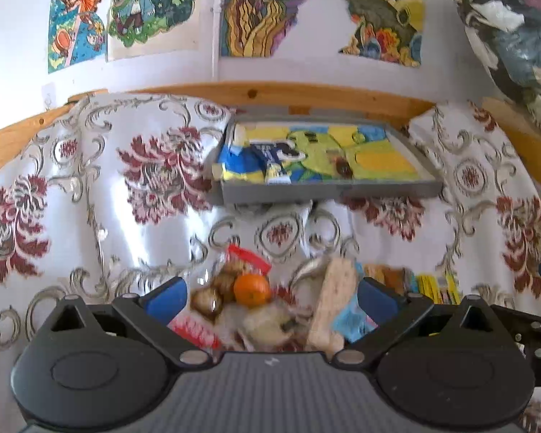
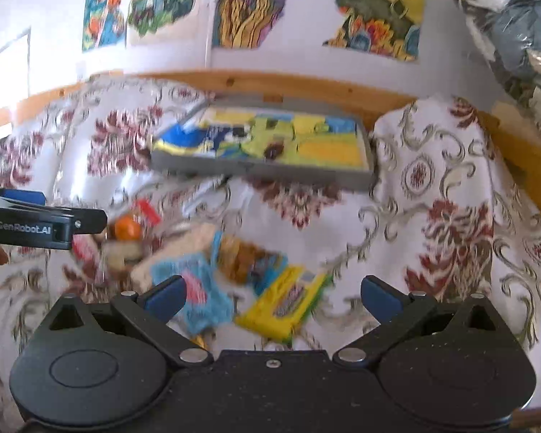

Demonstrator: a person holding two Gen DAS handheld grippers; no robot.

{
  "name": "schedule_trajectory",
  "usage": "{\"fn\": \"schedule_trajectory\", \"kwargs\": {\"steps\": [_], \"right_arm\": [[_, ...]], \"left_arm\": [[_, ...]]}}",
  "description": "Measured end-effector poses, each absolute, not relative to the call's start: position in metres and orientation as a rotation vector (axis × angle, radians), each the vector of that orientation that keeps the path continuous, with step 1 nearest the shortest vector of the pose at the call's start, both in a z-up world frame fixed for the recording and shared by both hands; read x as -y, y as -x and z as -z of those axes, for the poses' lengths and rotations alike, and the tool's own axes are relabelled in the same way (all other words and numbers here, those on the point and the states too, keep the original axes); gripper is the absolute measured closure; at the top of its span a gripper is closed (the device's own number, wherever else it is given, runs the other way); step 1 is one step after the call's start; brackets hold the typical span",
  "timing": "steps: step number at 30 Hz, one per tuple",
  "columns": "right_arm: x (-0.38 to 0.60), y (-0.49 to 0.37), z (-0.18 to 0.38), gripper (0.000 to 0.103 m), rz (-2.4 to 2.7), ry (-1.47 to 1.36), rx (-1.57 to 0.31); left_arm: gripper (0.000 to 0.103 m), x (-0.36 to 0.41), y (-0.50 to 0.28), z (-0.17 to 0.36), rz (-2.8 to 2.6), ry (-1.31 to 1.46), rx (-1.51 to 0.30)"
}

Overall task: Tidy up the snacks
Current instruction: 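Lift both tools away from the tray back over the snack pile, then grasp the gold duck-snack bag with the left gripper while the right grasps the yellow biscuit pack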

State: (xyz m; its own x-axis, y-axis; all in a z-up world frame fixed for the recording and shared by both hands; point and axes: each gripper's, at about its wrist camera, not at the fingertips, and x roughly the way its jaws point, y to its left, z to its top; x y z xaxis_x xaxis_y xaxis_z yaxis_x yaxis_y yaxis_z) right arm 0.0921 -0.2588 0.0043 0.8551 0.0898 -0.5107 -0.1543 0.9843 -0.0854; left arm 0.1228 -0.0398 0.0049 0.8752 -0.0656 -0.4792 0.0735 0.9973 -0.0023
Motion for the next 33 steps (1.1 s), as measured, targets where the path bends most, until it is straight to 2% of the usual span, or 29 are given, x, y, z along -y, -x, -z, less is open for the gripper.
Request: {"fn": "schedule_trajectory", "kwargs": {"steps": [18, 33], "right_arm": [[0.277, -0.098, 0.023, 0.001, -0.08, 0.075, -0.697], [0.285, -0.113, 0.031, 0.001, -0.056, 0.048, -0.724]], "left_arm": [[0.001, 0.057, -0.1, 0.039, 0.146, -0.102, -0.659], [0.001, 0.077, -0.097, 0.049, 0.257, -0.24, -0.677]]}}
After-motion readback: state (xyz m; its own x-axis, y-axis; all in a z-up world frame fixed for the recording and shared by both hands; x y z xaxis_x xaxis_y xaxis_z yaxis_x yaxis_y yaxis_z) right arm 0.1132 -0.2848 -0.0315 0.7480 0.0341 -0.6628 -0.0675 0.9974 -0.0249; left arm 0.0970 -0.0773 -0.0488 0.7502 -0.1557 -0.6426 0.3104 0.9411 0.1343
